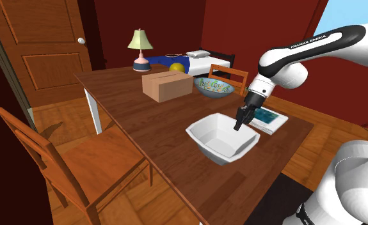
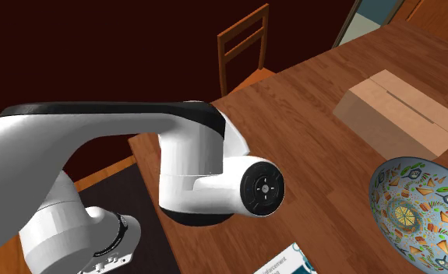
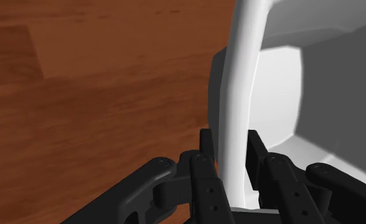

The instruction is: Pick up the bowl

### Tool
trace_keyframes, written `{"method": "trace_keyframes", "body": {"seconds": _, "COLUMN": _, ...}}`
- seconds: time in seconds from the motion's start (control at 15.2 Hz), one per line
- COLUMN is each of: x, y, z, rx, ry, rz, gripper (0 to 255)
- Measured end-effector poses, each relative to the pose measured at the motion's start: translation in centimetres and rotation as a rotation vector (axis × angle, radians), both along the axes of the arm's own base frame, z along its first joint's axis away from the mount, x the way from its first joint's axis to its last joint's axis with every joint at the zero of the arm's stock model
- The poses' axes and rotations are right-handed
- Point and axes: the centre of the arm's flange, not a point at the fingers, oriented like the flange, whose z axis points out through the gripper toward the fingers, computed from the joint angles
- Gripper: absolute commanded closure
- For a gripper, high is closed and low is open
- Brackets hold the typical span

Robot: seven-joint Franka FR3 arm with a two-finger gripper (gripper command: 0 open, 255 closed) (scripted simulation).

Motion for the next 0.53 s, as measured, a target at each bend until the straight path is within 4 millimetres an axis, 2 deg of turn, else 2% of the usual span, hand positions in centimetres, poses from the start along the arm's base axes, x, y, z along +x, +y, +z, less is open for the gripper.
{"method": "trace_keyframes", "body": {"seconds": 0.53, "x": 0.0, "y": 0.0, "z": 4.1, "rx": 0.0, "ry": 0.0, "rz": 0.0, "gripper": 255}}
